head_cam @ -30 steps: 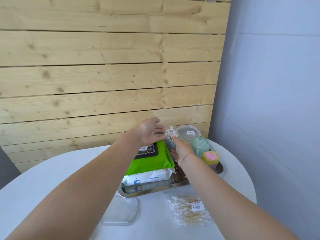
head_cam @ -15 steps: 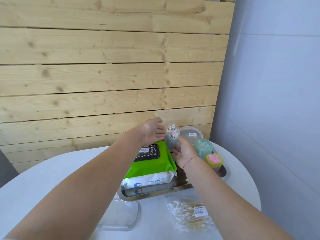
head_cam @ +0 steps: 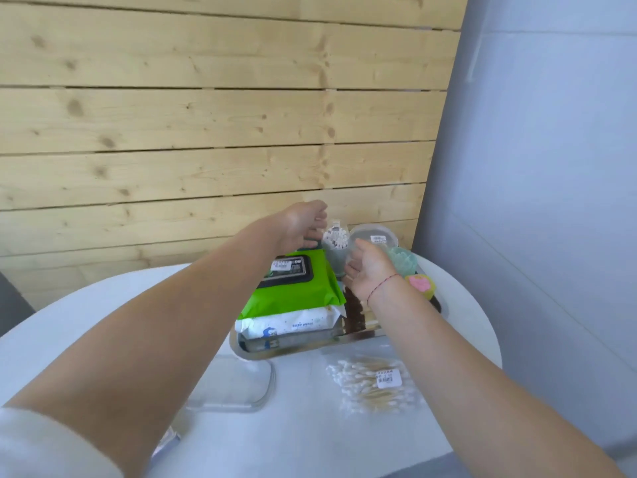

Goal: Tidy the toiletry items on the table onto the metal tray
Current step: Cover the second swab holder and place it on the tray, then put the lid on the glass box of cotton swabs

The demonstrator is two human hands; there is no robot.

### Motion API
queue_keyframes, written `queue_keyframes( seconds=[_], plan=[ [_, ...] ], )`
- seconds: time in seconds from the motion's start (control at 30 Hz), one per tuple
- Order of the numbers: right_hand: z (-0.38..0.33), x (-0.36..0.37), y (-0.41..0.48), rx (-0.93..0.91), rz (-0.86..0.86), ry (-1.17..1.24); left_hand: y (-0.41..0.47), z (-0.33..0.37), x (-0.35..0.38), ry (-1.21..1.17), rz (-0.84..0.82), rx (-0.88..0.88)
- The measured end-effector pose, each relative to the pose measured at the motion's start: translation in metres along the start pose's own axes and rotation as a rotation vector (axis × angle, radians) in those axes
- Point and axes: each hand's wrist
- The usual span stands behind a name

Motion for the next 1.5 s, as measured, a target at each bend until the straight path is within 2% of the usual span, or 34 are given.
queue_keyframes(
  seconds=[0.07, 0.1, 0.2, 0.27, 0.33, 0.4, 0.43, 0.5, 0.6, 0.7, 0.87, 1.0, 1.2, 1.3, 1.4, 1.5],
  plan=[
    [-0.005, -0.003, -0.011, -0.09, 0.009, -0.054, -0.014, 0.004, -0.014, -0.07, 0.054, 0.017],
    [-0.006, -0.005, -0.018, -0.213, 0.036, -0.137, -0.023, 0.004, -0.026, -0.104, 0.088, 0.034],
    [-0.002, -0.014, -0.055, -0.837, 0.114, -0.309, -0.061, -0.002, -0.073, -0.154, 0.152, 0.086],
    [0.015, -0.017, -0.094, -1.16, 0.039, -0.307, -0.094, -0.019, -0.109, -0.09, 0.184, 0.118],
    [0.044, -0.019, -0.122, -1.28, -0.219, -0.492, -0.123, -0.042, -0.139, 0.027, 0.219, 0.144],
    [0.083, -0.014, -0.139, -1.28, -0.503, -0.93, -0.155, -0.071, -0.169, 0.151, 0.225, 0.144],
    [0.101, -0.012, -0.138, -1.344, -0.574, -1.181, -0.166, -0.084, -0.18, 0.231, 0.218, 0.127],
    [0.129, -0.006, -0.135, -1.513, -0.633, -1.563, -0.187, -0.112, -0.201, 0.412, 0.178, 0.096],
    [0.149, 0.012, -0.13, -1.62, -0.647, -1.735, -0.21, -0.147, -0.231, 0.573, 0.058, 0.121],
    [0.155, 0.036, -0.13, -1.586, -0.612, -1.876, -0.233, -0.176, -0.254, 0.619, -0.005, 0.186],
    [0.16, 0.058, -0.119, -1.427, -0.535, -2.055, -0.251, -0.217, -0.26, 0.544, 0.012, 0.244],
    [0.163, 0.062, -0.119, -1.418, -0.496, -1.969, -0.257, -0.243, -0.253, 0.47, 0.037, 0.222],
    [0.163, 0.062, -0.128, -1.426, -0.429, -1.856, -0.254, -0.263, -0.227, 0.233, 0.233, 0.249],
    [0.156, 0.065, -0.136, -1.283, -0.434, -1.628, -0.252, -0.266, -0.215, 0.17, 0.341, 0.285],
    [0.14, 0.074, -0.149, -0.957, -0.457, -1.18, -0.249, -0.265, -0.201, 0.127, 0.458, 0.325],
    [0.127, 0.088, -0.169, -0.662, -0.549, -0.988, -0.248, -0.262, -0.19, 0.115, 0.545, 0.332]
  ],
)
Point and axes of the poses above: each hand's wrist, its own y-axis towards the middle knuckle, its own x-axis out of the palm, z = x × y, and after that the axes turned 13 degrees about z, right-handed
